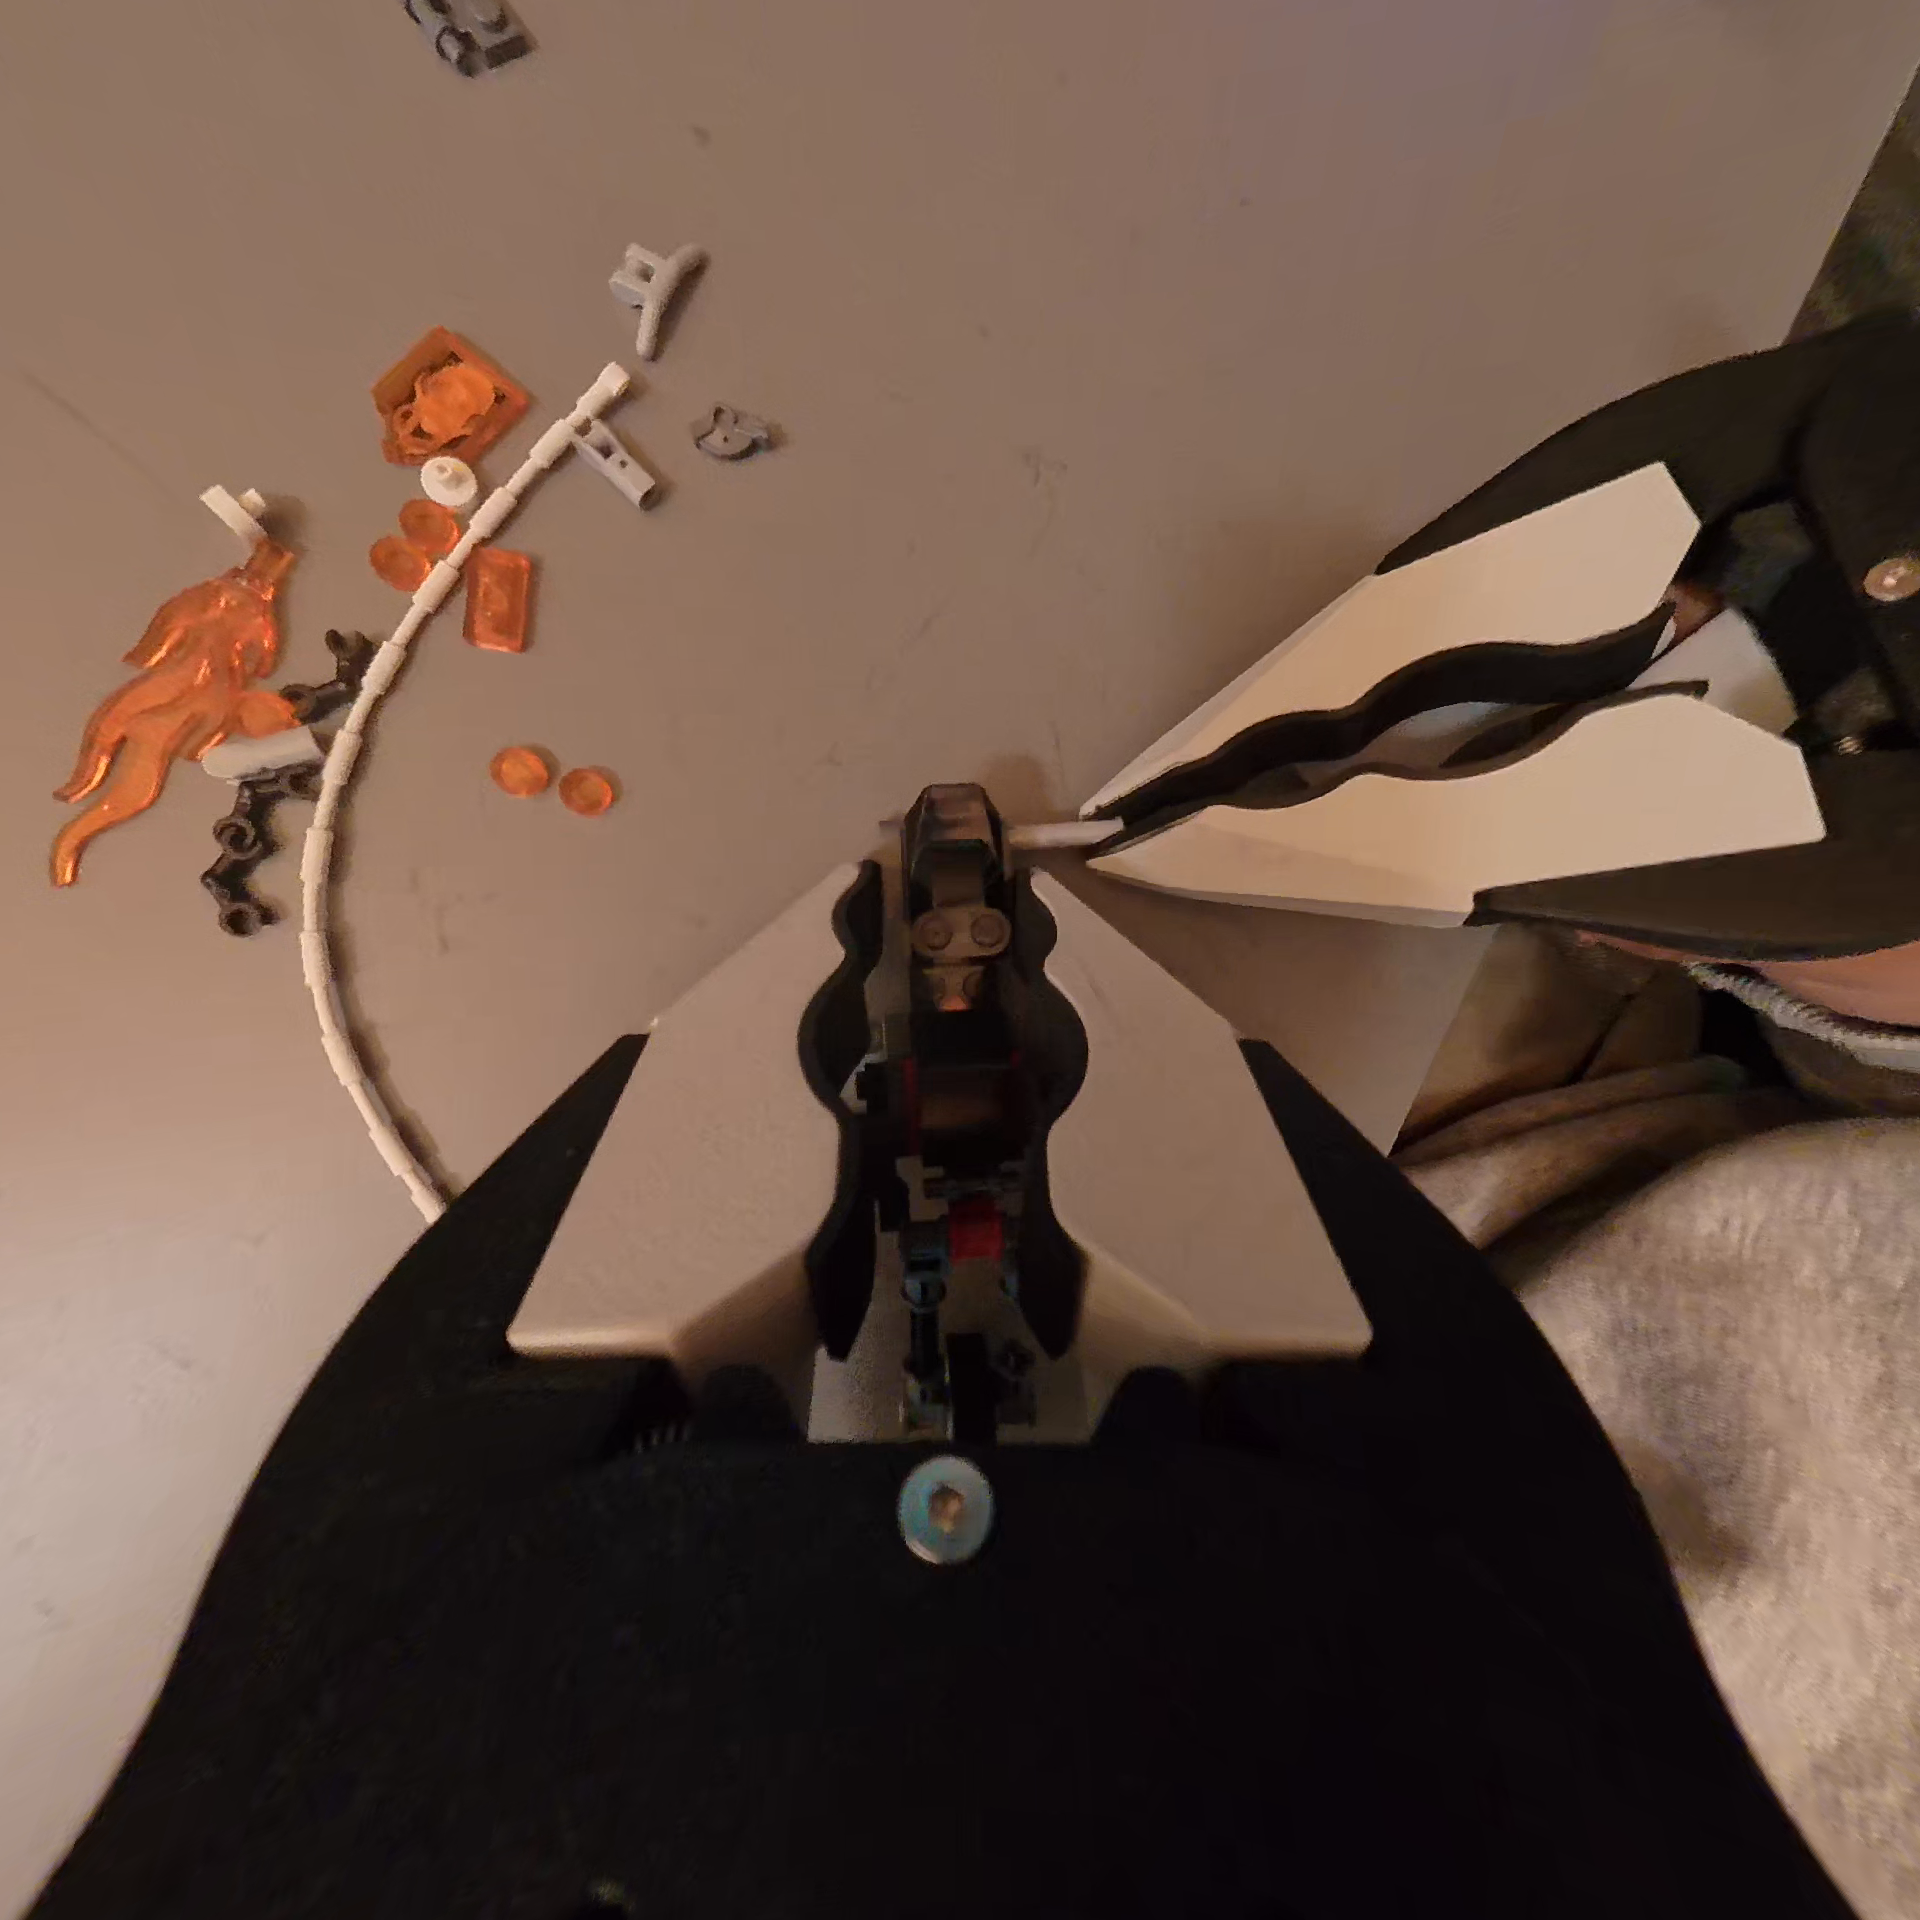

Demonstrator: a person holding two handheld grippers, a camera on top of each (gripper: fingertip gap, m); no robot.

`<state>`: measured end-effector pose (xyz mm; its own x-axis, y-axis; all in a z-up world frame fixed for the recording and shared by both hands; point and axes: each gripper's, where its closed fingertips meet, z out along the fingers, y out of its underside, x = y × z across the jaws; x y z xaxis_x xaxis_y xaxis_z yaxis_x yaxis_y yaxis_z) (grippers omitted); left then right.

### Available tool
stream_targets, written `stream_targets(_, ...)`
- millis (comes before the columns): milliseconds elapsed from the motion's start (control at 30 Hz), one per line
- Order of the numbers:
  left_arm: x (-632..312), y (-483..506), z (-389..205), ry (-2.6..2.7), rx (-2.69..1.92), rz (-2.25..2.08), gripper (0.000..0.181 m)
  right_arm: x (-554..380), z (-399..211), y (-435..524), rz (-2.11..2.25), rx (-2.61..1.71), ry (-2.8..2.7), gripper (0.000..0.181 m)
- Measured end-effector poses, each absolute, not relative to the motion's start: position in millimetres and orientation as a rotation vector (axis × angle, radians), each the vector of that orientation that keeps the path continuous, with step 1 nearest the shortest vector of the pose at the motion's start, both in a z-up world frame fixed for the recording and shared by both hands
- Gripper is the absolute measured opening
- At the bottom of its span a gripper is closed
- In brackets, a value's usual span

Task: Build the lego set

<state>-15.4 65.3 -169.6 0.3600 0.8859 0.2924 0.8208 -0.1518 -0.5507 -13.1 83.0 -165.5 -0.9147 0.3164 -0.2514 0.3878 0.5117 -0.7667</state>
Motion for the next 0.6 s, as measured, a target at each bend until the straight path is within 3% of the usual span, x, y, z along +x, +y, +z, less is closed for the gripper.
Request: stream_targets(600,-16.3,61.0,-168.4,-1.456,-1.938,0.102,0.024,-15.4,-160.4,76.3,-1.25,0.736,2.317,0.002)
